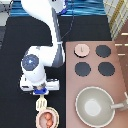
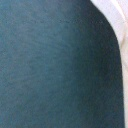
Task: Take the lid off the pot, put the pot on the plate, and use the tool to push the pot to the front of the table.
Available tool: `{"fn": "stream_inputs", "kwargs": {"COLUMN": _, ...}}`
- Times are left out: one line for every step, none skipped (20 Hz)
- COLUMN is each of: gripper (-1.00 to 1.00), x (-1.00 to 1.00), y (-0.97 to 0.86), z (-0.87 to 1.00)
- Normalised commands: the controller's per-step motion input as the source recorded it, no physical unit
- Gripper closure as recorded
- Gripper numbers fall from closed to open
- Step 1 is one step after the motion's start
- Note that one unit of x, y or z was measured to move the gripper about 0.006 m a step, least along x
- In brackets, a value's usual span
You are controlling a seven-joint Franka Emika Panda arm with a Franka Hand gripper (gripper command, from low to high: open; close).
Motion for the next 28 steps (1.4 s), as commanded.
{"fn": "stream_inputs", "kwargs": {"gripper": 1.00, "x": -0.86, "y": 0.45, "z": 0.66}}
{"fn": "stream_inputs", "kwargs": {"gripper": 1.00, "x": -0.84, "y": 0.42, "z": 0.64}}
{"fn": "stream_inputs", "kwargs": {"gripper": 1.00, "x": -0.85, "y": 0.41, "z": 0.63}}
{"fn": "stream_inputs", "kwargs": {"gripper": 1.00, "x": -0.92, "y": 0.38, "z": 0.57}}
{"fn": "stream_inputs", "kwargs": {"gripper": 1.00, "x": -0.98, "y": 0.35, "z": 0.47}}
{"fn": "stream_inputs", "kwargs": {"gripper": 1.00, "x": -1.00, "y": 0.34, "z": 0.43}}
{"fn": "stream_inputs", "kwargs": {"gripper": 1.00, "x": -1.00, "y": 0.33, "z": 0.41}}
{"fn": "stream_inputs", "kwargs": {"gripper": 1.00, "x": -1.00, "y": 0.29, "z": 0.37}}
{"fn": "stream_inputs", "kwargs": {"gripper": 1.00, "x": -1.00, "y": 0.26, "z": 0.32}}
{"fn": "stream_inputs", "kwargs": {"gripper": 1.00, "x": -1.00, "y": 0.14, "z": 0.18}}
{"fn": "stream_inputs", "kwargs": {"gripper": 1.00, "x": -1.00, "y": 0.04, "z": 0.05}}
{"fn": "stream_inputs", "kwargs": {"gripper": 1.00, "x": -1.00, "y": 0.00, "z": 0.00}}
{"fn": "stream_inputs", "kwargs": {"gripper": 1.00, "x": -1.00, "y": 0.00, "z": -0.04}}
{"fn": "stream_inputs", "kwargs": {"gripper": 1.00, "x": -1.00, "y": 0.00, "z": -0.13}}
{"fn": "stream_inputs", "kwargs": {"gripper": 1.00, "x": -1.00, "y": 0.00, "z": -0.31}}
{"fn": "stream_inputs", "kwargs": {"gripper": 1.00, "x": -1.00, "y": 0.00, "z": -0.33}}
{"fn": "stream_inputs", "kwargs": {"gripper": 1.00, "x": -1.00, "y": 0.00, "z": -0.46}}
{"fn": "stream_inputs", "kwargs": {"gripper": 1.00, "x": -0.99, "y": 0.00, "z": -0.51}}
{"fn": "stream_inputs", "kwargs": {"gripper": 1.00, "x": -1.00, "y": 0.01, "z": -0.50}}
{"fn": "stream_inputs", "kwargs": {"gripper": 1.00, "x": -1.00, "y": 0.01, "z": -0.49}}
{"fn": "stream_inputs", "kwargs": {"gripper": 1.00, "x": -1.00, "y": 0.01, "z": -0.49}}
{"fn": "stream_inputs", "kwargs": {"gripper": 1.00, "x": -1.00, "y": 0.00, "z": -0.51}}
{"fn": "stream_inputs", "kwargs": {"gripper": 1.00, "x": -0.99, "y": 0.00, "z": -0.51}}
{"fn": "stream_inputs", "kwargs": {"gripper": 1.00, "x": -0.99, "y": 0.00, "z": -0.51}}
{"fn": "stream_inputs", "kwargs": {"gripper": 1.00, "x": -1.00, "y": 0.00, "z": -0.51}}
{"fn": "stream_inputs", "kwargs": {"gripper": 1.00, "x": -1.00, "y": 0.02, "z": -0.50}}
{"fn": "stream_inputs", "kwargs": {"gripper": 1.00, "x": -1.00, "y": 0.03, "z": -0.49}}
{"fn": "stream_inputs", "kwargs": {"gripper": 1.00, "x": -1.00, "y": 0.03, "z": -0.49}}
